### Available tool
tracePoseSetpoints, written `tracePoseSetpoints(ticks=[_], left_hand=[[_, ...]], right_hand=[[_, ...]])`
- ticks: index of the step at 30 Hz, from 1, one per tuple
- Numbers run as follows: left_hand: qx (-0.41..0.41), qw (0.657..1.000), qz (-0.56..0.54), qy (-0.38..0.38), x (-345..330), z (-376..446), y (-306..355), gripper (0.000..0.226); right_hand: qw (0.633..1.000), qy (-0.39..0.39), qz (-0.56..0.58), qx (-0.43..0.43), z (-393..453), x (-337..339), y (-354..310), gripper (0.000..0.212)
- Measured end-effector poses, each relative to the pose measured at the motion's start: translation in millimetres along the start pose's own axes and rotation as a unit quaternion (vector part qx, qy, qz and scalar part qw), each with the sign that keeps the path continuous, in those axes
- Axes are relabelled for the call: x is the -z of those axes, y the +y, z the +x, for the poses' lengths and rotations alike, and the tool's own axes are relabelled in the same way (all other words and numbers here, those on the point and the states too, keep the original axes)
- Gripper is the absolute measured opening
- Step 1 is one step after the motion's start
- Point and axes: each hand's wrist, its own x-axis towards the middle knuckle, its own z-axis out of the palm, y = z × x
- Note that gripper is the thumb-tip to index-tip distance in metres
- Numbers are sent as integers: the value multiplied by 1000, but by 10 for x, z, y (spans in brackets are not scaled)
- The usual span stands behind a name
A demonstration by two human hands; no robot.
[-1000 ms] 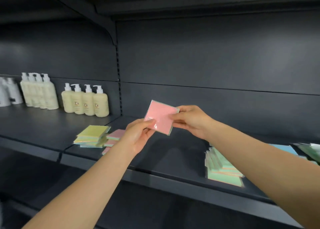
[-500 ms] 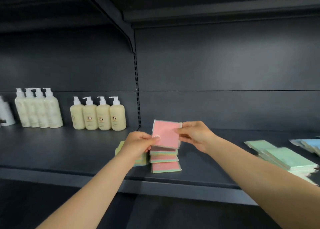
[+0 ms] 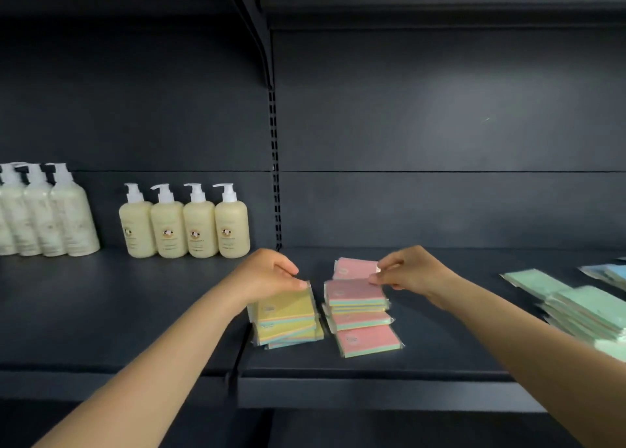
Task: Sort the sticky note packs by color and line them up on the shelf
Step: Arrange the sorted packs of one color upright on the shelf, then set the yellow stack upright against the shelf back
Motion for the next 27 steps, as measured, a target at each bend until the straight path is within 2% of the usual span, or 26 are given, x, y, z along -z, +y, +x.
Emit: tracePoseSetpoints(ticks=[3, 8, 14, 17, 19, 22, 25, 27], left_hand=[[20, 998, 15, -54, 135, 9, -192, 50], [54, 994, 36, -91, 222, 15, -369, 75], [67, 994, -28, -83, 238, 75, -477, 70], [72, 984, -156, -48, 276, 87, -551, 52], [83, 954, -287, -21, 291, 60, -601, 33], [101, 897, -426, 56, 273, 44, -731, 15], [131, 830, -525, 134, 255, 58, -854, 9], [143, 802, -556, 165, 265, 65, -903, 7]], right_hand=[[998, -5, -47, 41, -44, 4, -191, 44], [990, -62, -93, 87, -6, -162, -507, 48], [978, -139, -109, 116, 33, -342, -696, 46], [975, -153, -112, 118, 42, -383, -727, 47], [974, -158, -114, 118, 43, -400, -720, 50], [963, -184, -147, 129, -1, -464, -714, 62], [944, -220, -202, 137, -30, -592, -688, 80], [931, -242, -235, 137, -20, -685, -707, 85]])
